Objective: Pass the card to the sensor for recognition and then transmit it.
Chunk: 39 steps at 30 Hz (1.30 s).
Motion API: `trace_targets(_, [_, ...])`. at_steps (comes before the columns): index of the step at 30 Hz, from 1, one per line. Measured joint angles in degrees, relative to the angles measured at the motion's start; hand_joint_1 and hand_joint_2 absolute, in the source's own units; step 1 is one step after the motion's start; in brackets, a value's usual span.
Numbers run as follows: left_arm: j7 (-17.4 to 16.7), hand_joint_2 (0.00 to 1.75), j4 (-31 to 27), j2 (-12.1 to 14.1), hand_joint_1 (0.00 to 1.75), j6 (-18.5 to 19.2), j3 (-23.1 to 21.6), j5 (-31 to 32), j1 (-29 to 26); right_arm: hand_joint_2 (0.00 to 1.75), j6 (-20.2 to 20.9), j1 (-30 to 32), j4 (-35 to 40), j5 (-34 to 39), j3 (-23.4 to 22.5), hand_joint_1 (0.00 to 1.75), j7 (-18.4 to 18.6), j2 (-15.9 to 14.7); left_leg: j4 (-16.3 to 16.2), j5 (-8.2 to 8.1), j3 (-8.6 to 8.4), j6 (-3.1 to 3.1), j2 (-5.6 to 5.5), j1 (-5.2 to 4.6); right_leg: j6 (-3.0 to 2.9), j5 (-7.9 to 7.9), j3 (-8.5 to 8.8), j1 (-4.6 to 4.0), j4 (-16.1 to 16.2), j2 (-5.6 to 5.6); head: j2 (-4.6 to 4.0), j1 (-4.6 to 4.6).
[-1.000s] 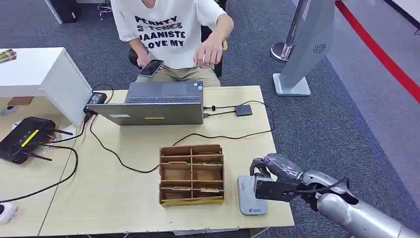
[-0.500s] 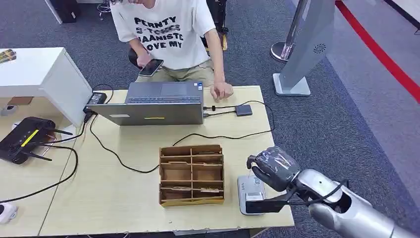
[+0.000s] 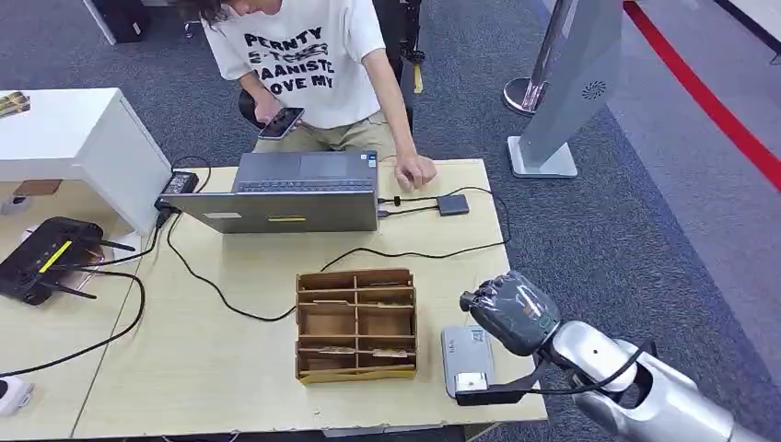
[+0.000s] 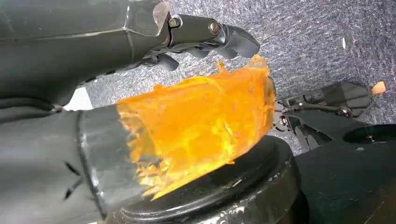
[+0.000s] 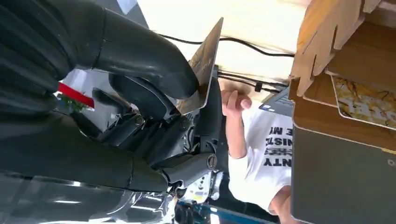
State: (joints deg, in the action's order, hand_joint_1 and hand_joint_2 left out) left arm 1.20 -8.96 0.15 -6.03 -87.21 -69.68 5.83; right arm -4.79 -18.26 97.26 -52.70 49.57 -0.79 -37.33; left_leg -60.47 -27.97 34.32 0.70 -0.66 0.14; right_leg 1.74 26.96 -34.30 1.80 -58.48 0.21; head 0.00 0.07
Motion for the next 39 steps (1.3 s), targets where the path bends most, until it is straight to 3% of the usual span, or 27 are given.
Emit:
trace_targets(8, [0.0,0.00,0.0,0.0,0.00,0.0,-0.1,-0.4,0.0,1.75,-0.1,0.6,0.0,-4.5,0.0,1.75,0.2,-1.6,0.0,0.00,0.00,0.00,0.00,-0.01,0.00,0.00,0.00,0.00,0.0,0.00,0.00,-0.02])
trace_targets(17, [0.0,0.00,0.0,0.0,0.00,-0.1,-0.4,-1.2,-0.1,1.75,3.7,0.4,1.4,-3.8,0.2,1.75,-0.5,-6.9,0.0,0.00,0.01,0.01,0.00,-0.01,0.00,0.00,0.01,0.00,0.0,0.00,0.00,-0.02])
trace_targets(28, [0.1,0.00,0.0,0.0,0.00,-0.5,-0.4,-1.9,-0.2,1.75,7.0,-1.2,2.4,-3.3,2.7,1.75,-2.4,-10.5,0.0,-0.01,0.01,0.01,0.00,-0.01,0.00,0.00,0.01,0.00,0.0,0.00,0.00,0.00])
trace_targets(39, [0.6,0.00,0.0,-0.1,0.00,-0.8,-0.4,-2.3,-0.2,1.75,9.3,-5.6,2.9,-2.3,7.5,1.75,-5.0,-10.8,0.0,0.00,0.02,0.01,0.00,0.00,0.00,0.00,0.01,0.00,0.0,0.00,0.00,-0.02])
